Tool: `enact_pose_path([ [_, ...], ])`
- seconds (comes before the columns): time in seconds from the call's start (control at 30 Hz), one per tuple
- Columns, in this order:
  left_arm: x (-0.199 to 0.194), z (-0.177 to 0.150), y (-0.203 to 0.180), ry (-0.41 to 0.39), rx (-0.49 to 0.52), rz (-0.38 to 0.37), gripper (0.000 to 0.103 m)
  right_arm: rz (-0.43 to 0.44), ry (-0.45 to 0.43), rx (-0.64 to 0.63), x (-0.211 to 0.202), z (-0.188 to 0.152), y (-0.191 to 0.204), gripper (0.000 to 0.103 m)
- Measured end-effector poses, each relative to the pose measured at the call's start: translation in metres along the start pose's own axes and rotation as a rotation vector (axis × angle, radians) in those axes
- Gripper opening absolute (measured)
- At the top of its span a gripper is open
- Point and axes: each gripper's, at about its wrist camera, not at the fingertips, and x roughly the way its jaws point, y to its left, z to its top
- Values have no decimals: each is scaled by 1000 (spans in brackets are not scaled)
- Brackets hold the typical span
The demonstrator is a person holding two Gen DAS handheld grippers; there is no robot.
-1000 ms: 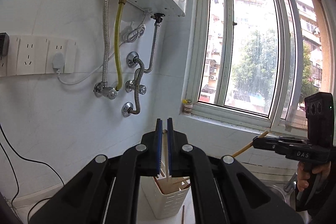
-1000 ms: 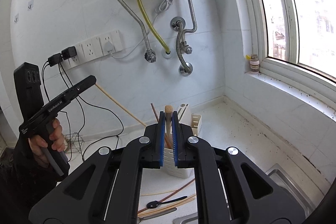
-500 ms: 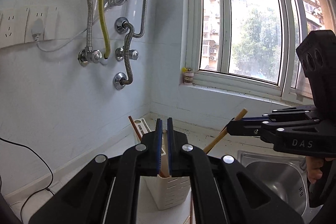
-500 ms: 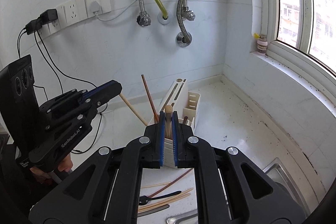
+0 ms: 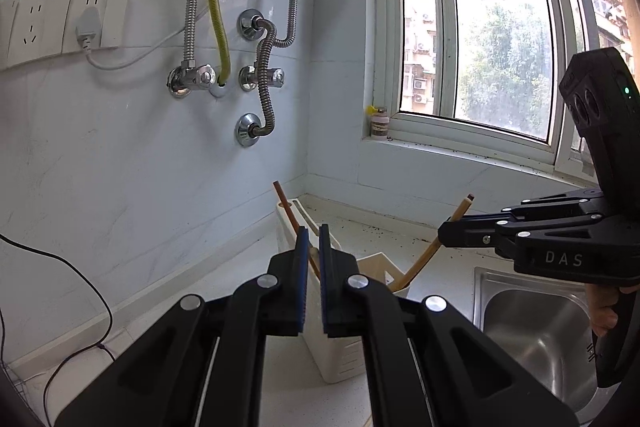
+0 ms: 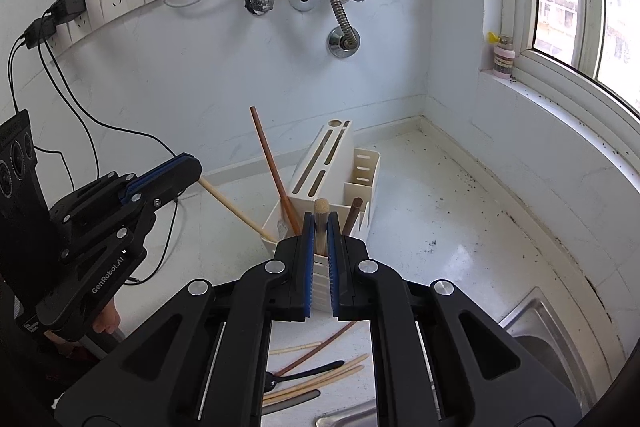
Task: Organize utensils
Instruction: 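Lower the light chopstick into the white holder and open the right tool, then move the open right tool back to the chopsticks on the counter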
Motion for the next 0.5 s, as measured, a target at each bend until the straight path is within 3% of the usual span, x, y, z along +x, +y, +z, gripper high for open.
enact_pose_path([
  [0.1,-4,0,0,-19,20,12,32,-12,-20,-6,-4,0,0,6],
  [0.5,-41,10,-5,-117,113,7,35,18,-162,-4,-49,-2,-9,15],
])
